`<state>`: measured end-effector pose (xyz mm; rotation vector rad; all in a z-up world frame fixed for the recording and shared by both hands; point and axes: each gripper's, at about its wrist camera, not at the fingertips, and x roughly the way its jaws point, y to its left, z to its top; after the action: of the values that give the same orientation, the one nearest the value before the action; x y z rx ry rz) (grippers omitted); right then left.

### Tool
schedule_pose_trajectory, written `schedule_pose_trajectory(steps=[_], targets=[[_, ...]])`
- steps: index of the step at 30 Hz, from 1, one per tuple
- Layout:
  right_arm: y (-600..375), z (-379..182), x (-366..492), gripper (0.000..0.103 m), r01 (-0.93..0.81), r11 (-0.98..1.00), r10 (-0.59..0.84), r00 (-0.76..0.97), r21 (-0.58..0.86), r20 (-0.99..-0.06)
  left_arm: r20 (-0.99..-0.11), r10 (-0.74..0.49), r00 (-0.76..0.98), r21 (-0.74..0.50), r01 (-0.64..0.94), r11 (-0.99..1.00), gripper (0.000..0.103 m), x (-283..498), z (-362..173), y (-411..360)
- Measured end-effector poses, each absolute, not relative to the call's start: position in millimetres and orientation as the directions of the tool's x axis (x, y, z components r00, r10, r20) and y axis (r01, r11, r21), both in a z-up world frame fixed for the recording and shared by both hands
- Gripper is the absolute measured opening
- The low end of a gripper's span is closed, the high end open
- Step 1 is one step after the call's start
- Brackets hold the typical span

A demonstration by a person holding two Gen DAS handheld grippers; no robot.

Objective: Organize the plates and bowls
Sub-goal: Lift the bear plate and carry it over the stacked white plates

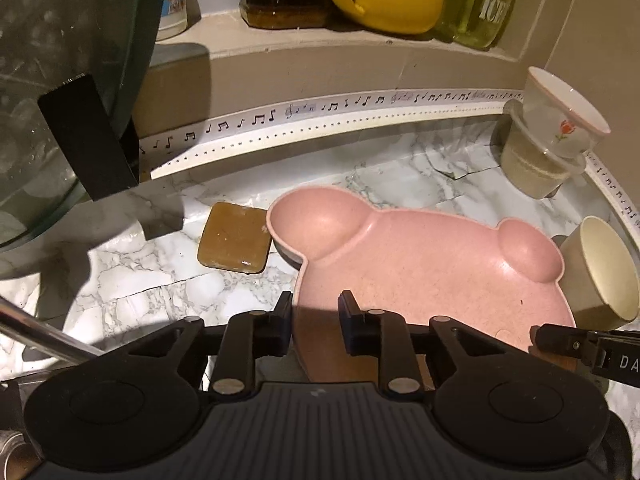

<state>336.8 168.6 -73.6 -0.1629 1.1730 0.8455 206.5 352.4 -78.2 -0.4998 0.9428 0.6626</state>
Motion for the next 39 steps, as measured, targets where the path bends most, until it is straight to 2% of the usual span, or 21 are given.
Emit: schedule_pose_trajectory(steps=[22, 39], targets=[[114, -12, 312, 0.013, -0.648, 0.674, 0.59, 0.184, 0.354, -0.786, -0.802, 0.287, 0.523, -0.164, -0.656, 0.737, 0.023, 172, -7, 322], [-14, 48, 283, 0.013, -0.554, 0.774, 0.558, 0.367, 0.308, -0.744, -0.739, 0.157, 0.655, -0.226, -0.461, 0.858, 0.024, 167, 45, 217]])
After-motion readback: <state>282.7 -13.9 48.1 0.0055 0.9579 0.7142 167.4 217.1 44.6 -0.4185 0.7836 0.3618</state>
